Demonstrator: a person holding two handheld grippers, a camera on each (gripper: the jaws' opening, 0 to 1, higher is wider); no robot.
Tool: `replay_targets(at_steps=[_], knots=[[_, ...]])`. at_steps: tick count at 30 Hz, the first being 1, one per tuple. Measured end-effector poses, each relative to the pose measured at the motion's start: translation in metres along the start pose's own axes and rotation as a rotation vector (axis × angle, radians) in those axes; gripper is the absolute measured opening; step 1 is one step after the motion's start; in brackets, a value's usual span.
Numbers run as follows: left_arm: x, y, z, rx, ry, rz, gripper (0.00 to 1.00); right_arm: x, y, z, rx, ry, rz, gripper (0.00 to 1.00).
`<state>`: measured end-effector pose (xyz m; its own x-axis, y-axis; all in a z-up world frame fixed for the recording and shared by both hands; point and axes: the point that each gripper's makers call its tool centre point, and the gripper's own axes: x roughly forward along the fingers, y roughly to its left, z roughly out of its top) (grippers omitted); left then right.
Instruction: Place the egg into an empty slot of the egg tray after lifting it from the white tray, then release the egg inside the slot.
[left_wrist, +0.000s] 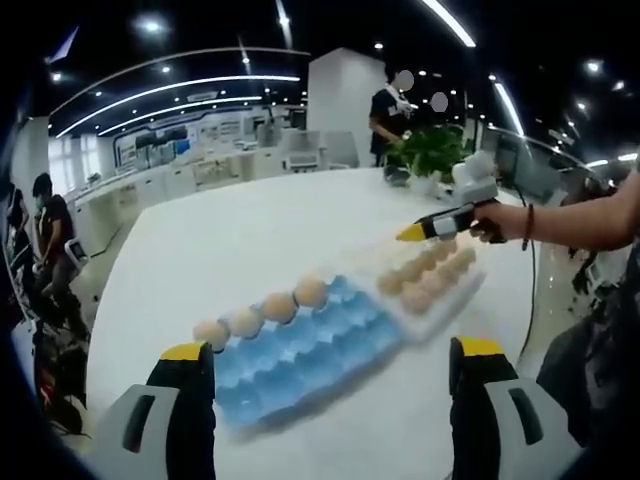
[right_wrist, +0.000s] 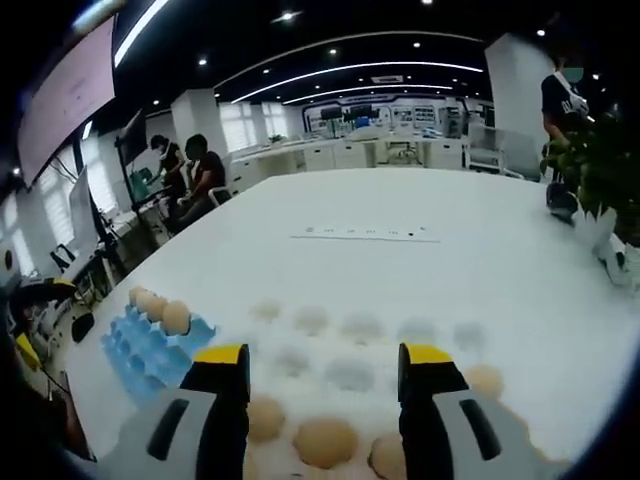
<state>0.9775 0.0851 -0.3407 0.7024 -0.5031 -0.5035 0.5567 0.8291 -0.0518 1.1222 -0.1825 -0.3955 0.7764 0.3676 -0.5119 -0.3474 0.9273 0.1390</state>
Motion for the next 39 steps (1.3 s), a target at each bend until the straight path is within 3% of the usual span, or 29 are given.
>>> replay_targets(at_steps=[24,39], knots=[[0.008,0.0,0.002,-0.001,0.006,0.006,1.0,-0.013,-0.053,-0.008,0.007,0.001,-0.079,0.61],[0.01,0.0,0.0,-0.013,0.013,0.021,0.99,-0.023,-0.089,-0.024,0.015,0.028,-0.125,0.57]])
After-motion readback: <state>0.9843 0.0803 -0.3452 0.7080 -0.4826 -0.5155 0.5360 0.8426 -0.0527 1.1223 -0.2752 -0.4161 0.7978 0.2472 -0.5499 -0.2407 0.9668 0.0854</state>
